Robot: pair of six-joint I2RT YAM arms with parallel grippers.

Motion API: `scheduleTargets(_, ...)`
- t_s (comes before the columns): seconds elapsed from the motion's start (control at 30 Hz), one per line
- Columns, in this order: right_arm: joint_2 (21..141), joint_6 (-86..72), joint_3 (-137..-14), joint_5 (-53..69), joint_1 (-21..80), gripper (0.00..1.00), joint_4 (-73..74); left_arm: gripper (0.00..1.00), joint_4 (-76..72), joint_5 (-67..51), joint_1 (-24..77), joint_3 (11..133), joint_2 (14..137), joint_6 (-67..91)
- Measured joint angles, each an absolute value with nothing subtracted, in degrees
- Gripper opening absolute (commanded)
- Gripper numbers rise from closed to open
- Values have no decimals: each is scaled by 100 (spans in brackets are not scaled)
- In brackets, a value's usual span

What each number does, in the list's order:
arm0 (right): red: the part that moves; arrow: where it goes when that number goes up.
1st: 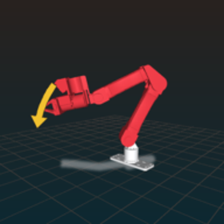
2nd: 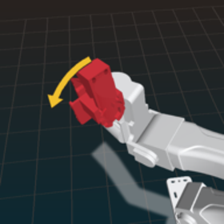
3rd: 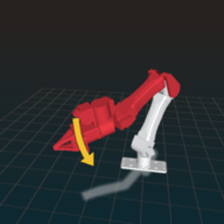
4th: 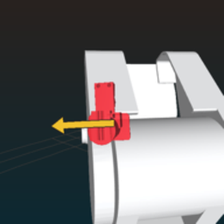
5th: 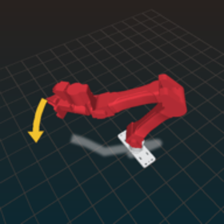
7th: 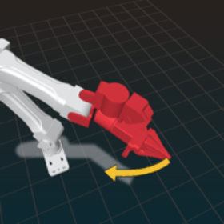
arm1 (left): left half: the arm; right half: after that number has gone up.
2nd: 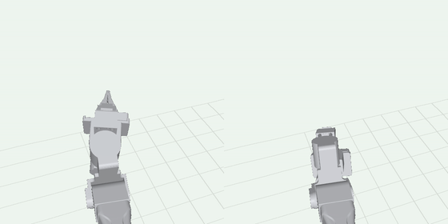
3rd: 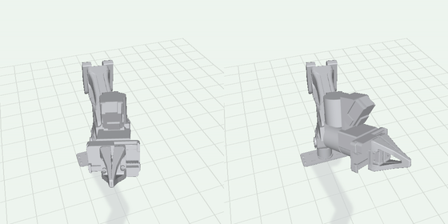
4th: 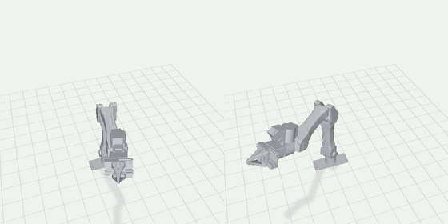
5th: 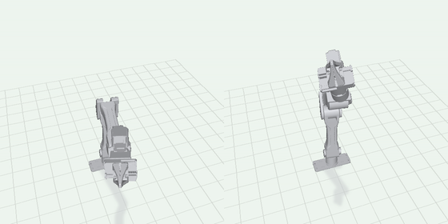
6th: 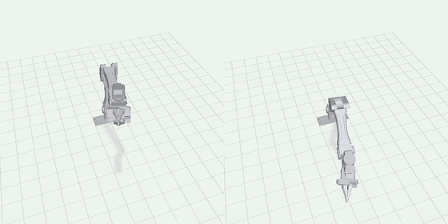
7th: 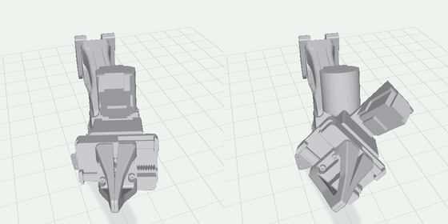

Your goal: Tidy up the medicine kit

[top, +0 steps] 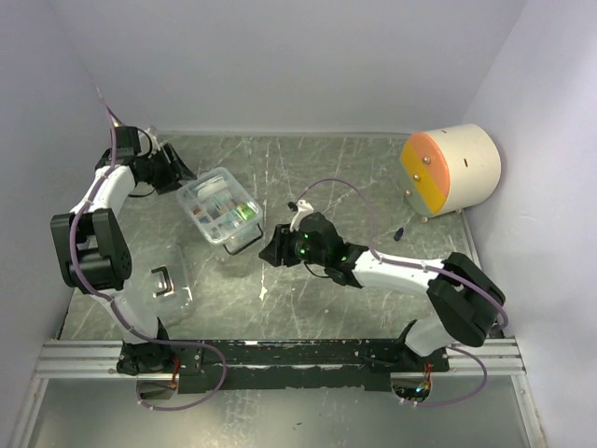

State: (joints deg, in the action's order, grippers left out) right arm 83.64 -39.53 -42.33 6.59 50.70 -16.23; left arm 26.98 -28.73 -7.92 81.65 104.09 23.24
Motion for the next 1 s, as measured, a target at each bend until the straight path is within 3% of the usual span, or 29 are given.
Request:
scheduleTargets(0.4,8733,-4169,-4737,-403,5052,34,-711,61,2845,-2869,-281,6938,9483,2689)
scheduleTargets(0.73,7369,-4289,-4281,-1542,4998,35,489,57,2897,-2611,917,6519,9074,2980)
scheduleTargets(1.0,6659,-4397,-4119,-1848,4967,36,1275,74,2993,-2512,1439,6519,8993,2958)
